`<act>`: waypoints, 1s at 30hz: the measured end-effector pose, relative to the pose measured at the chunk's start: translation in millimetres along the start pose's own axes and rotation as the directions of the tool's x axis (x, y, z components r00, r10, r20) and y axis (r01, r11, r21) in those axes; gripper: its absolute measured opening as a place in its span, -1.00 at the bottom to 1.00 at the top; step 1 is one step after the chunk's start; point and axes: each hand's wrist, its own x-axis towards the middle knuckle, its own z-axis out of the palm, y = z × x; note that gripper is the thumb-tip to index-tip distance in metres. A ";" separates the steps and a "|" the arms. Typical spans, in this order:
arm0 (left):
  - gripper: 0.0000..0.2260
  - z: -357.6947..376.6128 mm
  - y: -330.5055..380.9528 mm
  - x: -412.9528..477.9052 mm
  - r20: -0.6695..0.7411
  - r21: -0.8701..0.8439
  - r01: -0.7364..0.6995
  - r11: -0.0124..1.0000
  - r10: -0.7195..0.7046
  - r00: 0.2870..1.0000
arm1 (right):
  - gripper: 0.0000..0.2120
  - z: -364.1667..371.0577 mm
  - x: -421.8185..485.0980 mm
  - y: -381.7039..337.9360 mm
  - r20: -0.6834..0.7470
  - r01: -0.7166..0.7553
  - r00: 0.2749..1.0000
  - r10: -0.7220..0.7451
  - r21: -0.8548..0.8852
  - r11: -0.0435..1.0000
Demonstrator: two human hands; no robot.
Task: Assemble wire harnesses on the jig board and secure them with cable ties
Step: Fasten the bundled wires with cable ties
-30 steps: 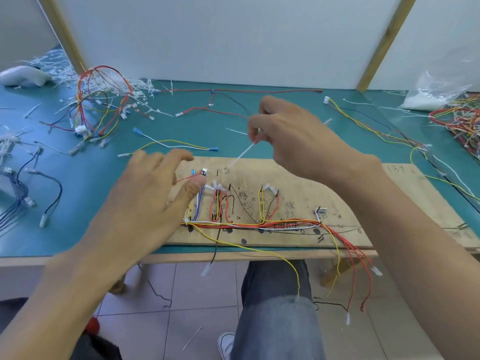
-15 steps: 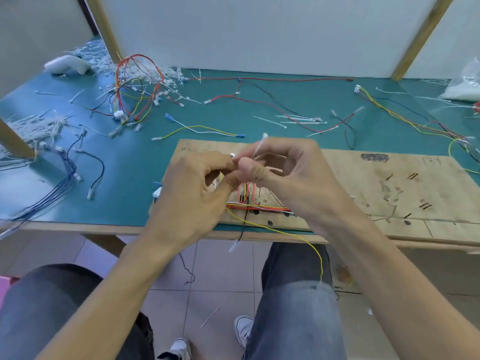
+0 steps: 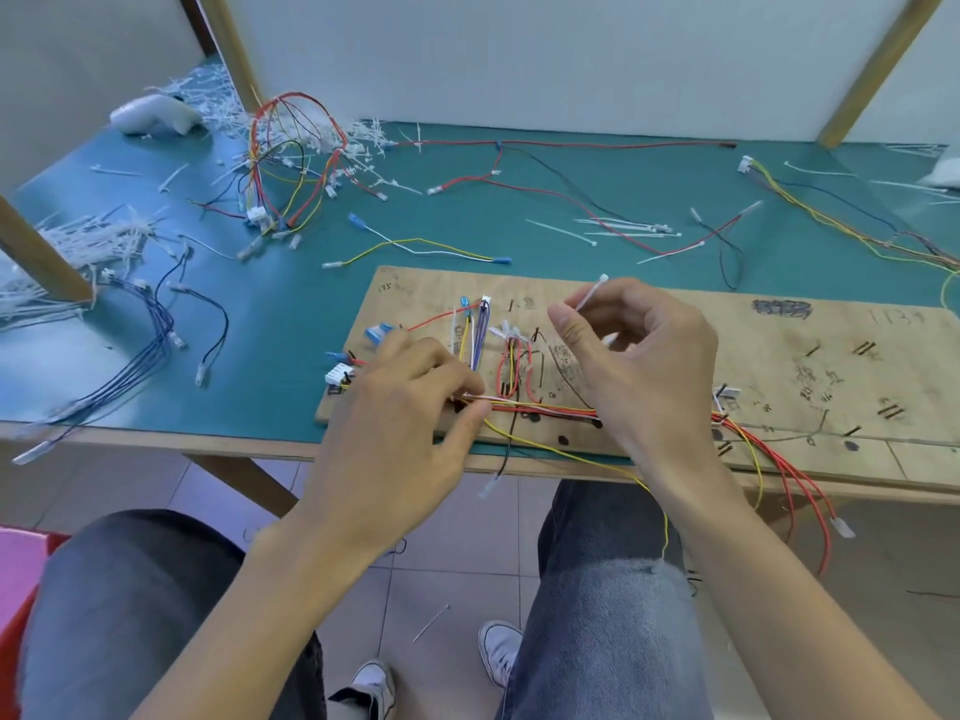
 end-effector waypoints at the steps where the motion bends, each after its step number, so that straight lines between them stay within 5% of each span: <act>1: -0.92 1.1 0.3 4.5 -0.011 0.018 0.002 1.000 -0.002 1.000 | -0.89 -2.2 -0.2 1.4 -0.038 0.008 0.999 -0.009 -0.045 0.999; 8: -0.93 2.3 1.0 40.8 0.084 0.192 0.060 0.979 -0.077 0.993 | -0.85 -1.9 -9.6 6.8 -0.093 -0.060 0.995 0.047 -0.139 0.988; 14: -0.93 3.7 -4.1 53.0 0.165 0.170 0.130 0.977 -0.158 0.974 | -0.86 4.1 -13.4 1.7 -0.210 -0.063 0.977 0.047 -0.072 0.995; 22: -0.89 -0.1 -2.9 65.9 0.245 0.125 0.180 0.976 -0.207 0.947 | -0.87 16.4 -22.0 7.5 -0.165 -0.074 0.985 0.041 -0.203 0.976; 30: -0.90 -2.6 -1.8 68.4 0.282 0.122 0.190 0.974 -0.217 0.935 | -0.80 22.6 -23.2 11.8 -0.035 -0.101 0.995 0.097 -0.146 0.984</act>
